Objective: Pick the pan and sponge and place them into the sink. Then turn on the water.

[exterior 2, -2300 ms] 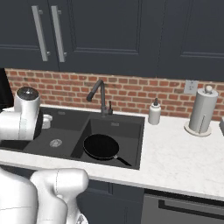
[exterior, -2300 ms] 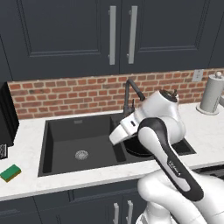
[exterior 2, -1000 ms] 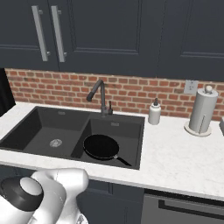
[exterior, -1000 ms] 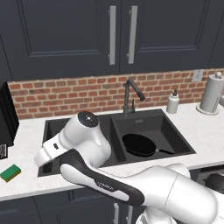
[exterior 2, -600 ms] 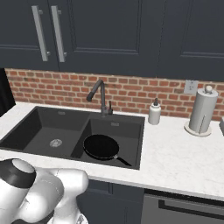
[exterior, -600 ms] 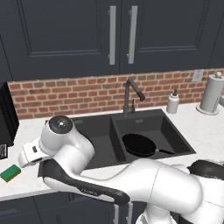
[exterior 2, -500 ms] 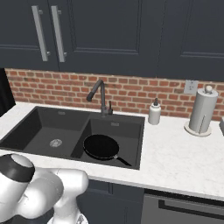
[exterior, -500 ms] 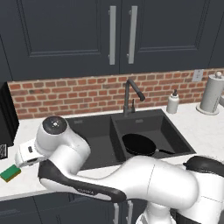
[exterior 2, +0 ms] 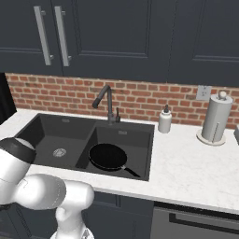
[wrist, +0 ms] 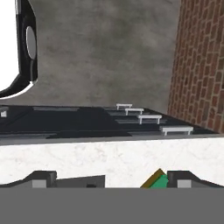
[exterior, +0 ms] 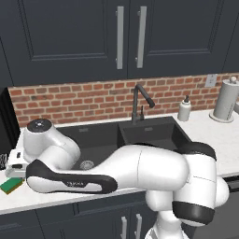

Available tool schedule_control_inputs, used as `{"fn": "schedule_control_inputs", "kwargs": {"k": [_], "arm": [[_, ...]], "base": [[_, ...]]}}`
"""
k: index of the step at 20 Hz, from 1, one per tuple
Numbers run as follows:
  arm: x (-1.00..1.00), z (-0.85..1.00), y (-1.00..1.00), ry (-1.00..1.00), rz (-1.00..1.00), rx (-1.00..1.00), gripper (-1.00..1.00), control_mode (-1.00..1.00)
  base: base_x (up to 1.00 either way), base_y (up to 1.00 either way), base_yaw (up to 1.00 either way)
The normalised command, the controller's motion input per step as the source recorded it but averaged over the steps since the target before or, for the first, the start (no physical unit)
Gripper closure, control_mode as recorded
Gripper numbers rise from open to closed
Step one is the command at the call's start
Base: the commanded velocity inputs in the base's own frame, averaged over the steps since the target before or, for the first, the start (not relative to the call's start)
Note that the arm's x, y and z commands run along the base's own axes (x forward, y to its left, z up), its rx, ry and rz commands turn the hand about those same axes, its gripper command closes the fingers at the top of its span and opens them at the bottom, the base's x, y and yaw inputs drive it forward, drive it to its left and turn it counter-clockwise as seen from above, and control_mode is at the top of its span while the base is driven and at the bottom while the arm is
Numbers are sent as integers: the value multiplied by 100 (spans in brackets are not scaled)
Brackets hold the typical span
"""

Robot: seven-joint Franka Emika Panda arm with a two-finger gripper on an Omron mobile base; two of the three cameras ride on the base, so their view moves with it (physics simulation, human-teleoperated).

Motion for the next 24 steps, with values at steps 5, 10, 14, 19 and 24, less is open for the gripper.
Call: {"fn": "schedule_control_inputs", "kwargs": {"k": [5,10,14,19,24], "arm": [[5,-14,22,6,-16,1,-100,-100],[9,-24,23,-7,-18,-2,-100,-100],[13,-25,13,-3,-16,0,-100,-100],[27,-24,0,0,-2,1,-100,-100],[38,-16,0,7,0,6,-100,-100]], "base": [[0,0,0],[0,0,0],[0,0,0],[0,0,0],[0,0,0]]}}
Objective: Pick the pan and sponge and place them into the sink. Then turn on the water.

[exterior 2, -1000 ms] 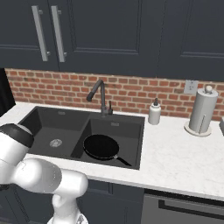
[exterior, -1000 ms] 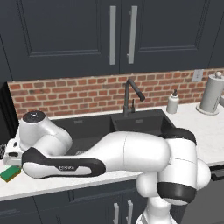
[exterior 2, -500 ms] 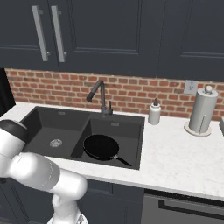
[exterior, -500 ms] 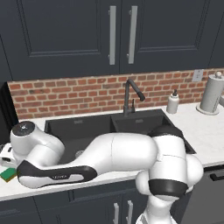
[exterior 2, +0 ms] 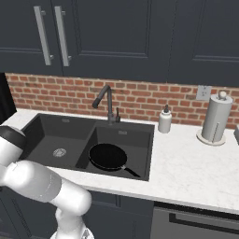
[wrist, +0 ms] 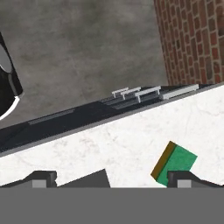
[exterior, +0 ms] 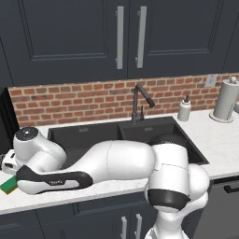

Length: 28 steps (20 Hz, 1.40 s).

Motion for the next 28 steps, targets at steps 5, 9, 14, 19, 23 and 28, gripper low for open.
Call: {"fn": "schedule_control_inputs", "kwargs": {"k": [5,9,14,19,23,28], "arm": [[28,-22,15,7,0,4,-100,-100],[20,-26,38,2,-1,0,-100,-100],[13,-12,42,0,-7,0,-100,-100],[16,0,35,0,-7,0,-100,-100],[8,-2,23,4,-8,0,-100,-100],[0,-18,4,1,-10,0,-100,-100]], "base": [[0,0,0],[0,0,0],[0,0,0],[0,0,0],[0,0,0],[0,0,0]]}}
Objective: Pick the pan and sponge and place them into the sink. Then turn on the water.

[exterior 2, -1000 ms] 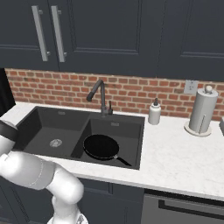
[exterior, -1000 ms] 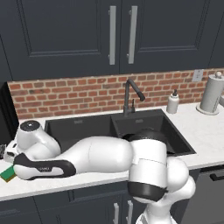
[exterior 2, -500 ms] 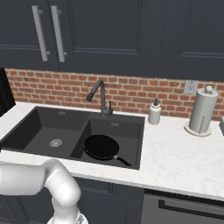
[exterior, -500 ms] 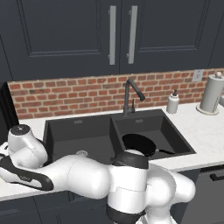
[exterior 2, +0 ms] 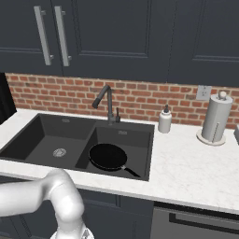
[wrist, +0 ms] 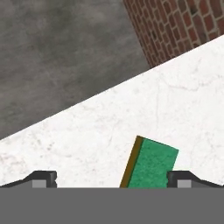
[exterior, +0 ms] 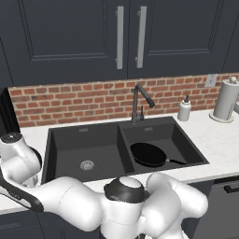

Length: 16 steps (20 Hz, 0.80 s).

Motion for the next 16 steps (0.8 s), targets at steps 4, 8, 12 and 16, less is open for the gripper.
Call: {"fn": "schedule_control_inputs", "kwargs": {"k": [4,8,12,16], "arm": [[2,-21,0,0,-9,0,-100,-100],[5,-25,0,0,-8,0,-100,-100],[16,-26,0,0,-5,0,-100,-100],[30,-16,8,0,-3,0,-100,-100]], "base": [[0,0,0],[0,0,0],[0,0,0],[0,0,0]]}}
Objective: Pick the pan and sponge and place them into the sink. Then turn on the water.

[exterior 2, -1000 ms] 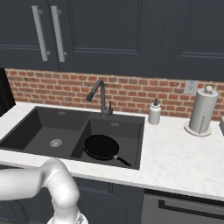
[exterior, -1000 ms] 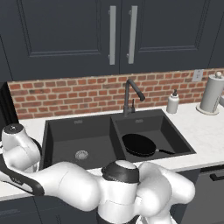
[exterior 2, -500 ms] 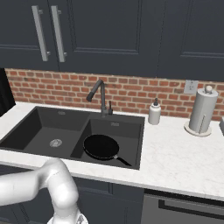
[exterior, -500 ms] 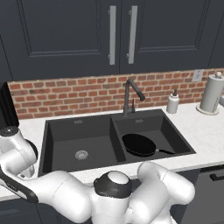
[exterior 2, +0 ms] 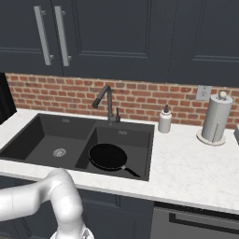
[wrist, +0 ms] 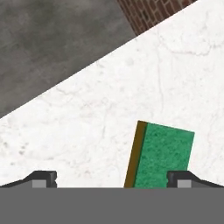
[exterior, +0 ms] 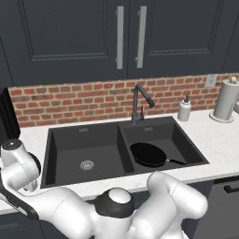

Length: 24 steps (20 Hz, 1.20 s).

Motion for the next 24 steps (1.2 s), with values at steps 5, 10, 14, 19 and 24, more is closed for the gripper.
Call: {"fn": "schedule_control_inputs", "kwargs": {"k": [5,10,14,19,24], "arm": [[28,-8,27,0,-6,0,-100,-100],[15,-6,35,6,-10,0,-100,-100],[13,-6,35,8,-11,0,-100,-100],[19,-19,21,4,-10,-1,-100,-100],[20,-40,10,2,-8,-5,-100,-100]], "base": [[0,0,0],[0,0,0],[0,0,0],[0,0,0],[0,0,0]]}}
